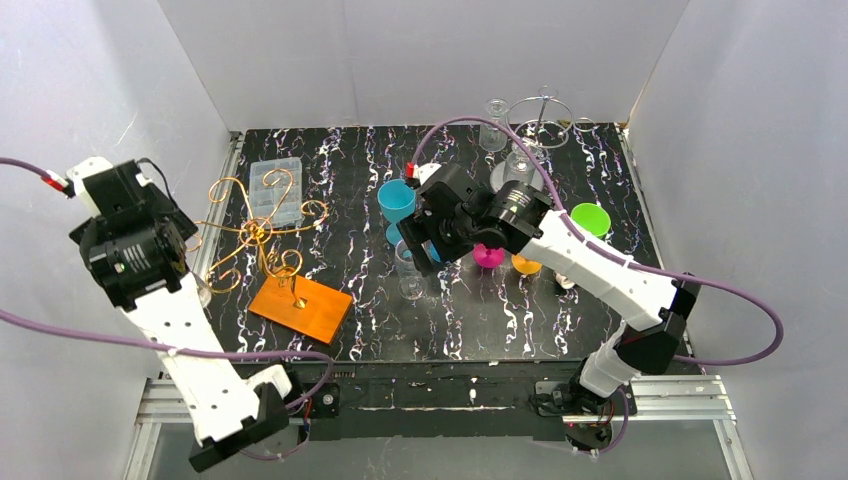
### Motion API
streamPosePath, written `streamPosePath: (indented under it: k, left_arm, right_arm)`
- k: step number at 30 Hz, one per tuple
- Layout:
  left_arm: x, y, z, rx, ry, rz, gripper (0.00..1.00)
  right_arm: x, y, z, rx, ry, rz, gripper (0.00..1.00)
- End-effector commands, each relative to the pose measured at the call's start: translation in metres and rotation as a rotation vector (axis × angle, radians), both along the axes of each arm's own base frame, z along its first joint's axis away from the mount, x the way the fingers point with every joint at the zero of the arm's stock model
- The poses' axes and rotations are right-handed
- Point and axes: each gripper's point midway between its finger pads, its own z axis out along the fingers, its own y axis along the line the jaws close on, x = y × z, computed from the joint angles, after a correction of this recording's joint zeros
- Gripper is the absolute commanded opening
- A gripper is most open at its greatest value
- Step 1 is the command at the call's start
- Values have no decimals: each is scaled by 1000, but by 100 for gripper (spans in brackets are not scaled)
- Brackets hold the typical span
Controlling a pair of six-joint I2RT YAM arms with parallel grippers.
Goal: Take the wine glass off the wine glass rack
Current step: Place the wine glass at the center of the board.
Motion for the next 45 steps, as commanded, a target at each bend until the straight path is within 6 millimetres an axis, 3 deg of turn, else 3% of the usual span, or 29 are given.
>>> streamPosePath:
  k: [1, 6, 13, 20, 26, 34, 38, 45]
  left_arm:
    - [15, 19, 20, 58, -5, 32, 47]
    - [41, 34, 31, 73, 2, 31, 47]
    - [93, 56, 44, 69, -17, 0, 47]
    - [143, 62, 49, 25, -59, -83, 45]
    - [183, 48, 52, 29, -76, -170, 45]
    - [234, 1, 45, 60, -64, -303, 45]
    - [242, -14, 46, 82, -54, -333, 46]
    - [220, -19, 44, 71, -41, -330, 46]
  right_arm:
    - [12, 5, 18, 6, -50, -7, 100]
    - [20, 14, 24, 11, -68, -15, 100]
    - [35, 26, 35, 8, -105, -28, 100]
    - [56, 44, 40, 39, -148, -49, 100]
    - [87, 57, 58, 118, -197, -86, 100]
    - [115, 52, 64, 171, -241, -145, 100]
    - [117, 55, 59, 186, -233, -140, 100]
    - [109, 65, 52, 232, -189, -116, 100]
